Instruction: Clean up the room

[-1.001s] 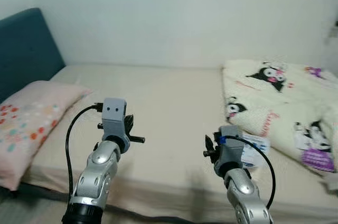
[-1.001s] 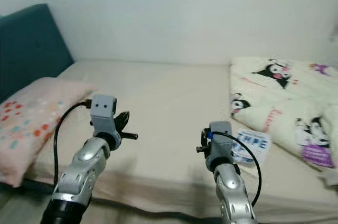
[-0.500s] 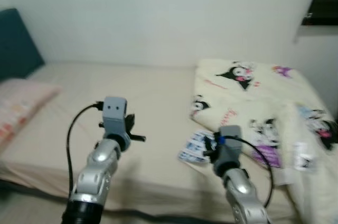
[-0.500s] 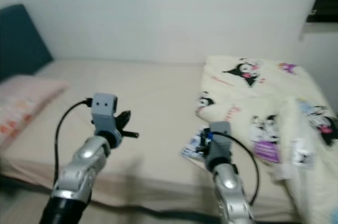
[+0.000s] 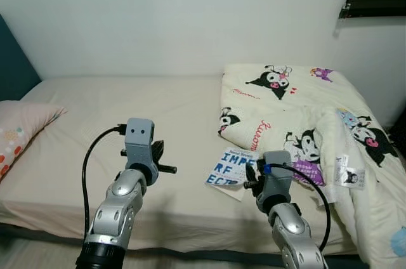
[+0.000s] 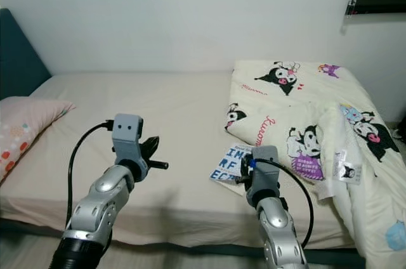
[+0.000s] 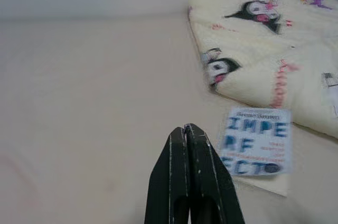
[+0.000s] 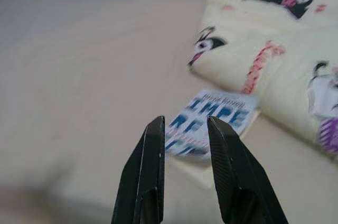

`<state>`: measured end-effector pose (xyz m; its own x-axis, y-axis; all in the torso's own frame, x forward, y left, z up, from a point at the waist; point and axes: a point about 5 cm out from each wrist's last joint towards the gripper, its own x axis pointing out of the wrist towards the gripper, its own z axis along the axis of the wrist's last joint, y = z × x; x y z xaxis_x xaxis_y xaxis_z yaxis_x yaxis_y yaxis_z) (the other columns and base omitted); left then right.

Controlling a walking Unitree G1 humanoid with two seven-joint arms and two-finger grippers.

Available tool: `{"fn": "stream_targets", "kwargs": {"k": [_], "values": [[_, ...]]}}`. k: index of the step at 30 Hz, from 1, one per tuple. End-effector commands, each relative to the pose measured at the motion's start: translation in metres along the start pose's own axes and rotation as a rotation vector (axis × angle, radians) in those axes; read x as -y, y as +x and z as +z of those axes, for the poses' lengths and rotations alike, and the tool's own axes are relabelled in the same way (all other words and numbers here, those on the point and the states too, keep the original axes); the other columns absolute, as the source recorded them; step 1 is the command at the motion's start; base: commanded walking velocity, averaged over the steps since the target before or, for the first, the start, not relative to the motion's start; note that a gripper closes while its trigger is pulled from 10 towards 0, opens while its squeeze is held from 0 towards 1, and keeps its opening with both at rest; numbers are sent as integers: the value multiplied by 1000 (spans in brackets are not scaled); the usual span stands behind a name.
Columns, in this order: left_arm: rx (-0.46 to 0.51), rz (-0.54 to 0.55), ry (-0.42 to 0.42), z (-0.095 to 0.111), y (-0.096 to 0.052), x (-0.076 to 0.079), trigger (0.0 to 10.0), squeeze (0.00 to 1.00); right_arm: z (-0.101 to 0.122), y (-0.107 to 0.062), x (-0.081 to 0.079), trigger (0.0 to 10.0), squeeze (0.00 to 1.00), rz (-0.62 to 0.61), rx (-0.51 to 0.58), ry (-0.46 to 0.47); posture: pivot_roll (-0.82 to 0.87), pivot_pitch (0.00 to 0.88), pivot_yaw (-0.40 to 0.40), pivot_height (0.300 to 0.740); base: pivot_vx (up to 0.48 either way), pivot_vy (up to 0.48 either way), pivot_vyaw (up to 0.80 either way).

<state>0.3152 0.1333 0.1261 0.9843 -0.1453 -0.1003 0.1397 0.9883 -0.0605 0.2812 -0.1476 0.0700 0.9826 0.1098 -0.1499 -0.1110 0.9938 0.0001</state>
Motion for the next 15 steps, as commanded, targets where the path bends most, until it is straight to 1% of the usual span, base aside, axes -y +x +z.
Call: {"fn": "stream_targets", "kwargs": {"k": [1,2,6,9,11,15], "values": [[-10,9,18,-5,-1,-2,10000,0,1,1,-2,10000,0,4,2,4,-25,0,44,740,0,0,0],[-10,9,18,-5,-1,-2,10000,0,1,1,-2,10000,0,4,2,4,-25,0,44,740,0,0,0],[0,-2,84,-10,-2,-4,10000,0,-2,-1,3,10000,0,-30,-2,-7,-29,5,39,740,0,0,0],[7,-3,92,-10,-2,-4,10000,0,-2,-1,3,10000,0,-33,-2,-7,-29,5,39,740,0,0,0],[29,-11,75,-9,-3,-3,10000,0,-2,-2,5,10000,0,-40,-1,-11,-29,9,35,740,0,0,0],[40,-23,62,-8,-3,-2,10000,0,-2,-1,6,10000,0,-45,0,-12,-28,10,33,740,0,0,0]]}}
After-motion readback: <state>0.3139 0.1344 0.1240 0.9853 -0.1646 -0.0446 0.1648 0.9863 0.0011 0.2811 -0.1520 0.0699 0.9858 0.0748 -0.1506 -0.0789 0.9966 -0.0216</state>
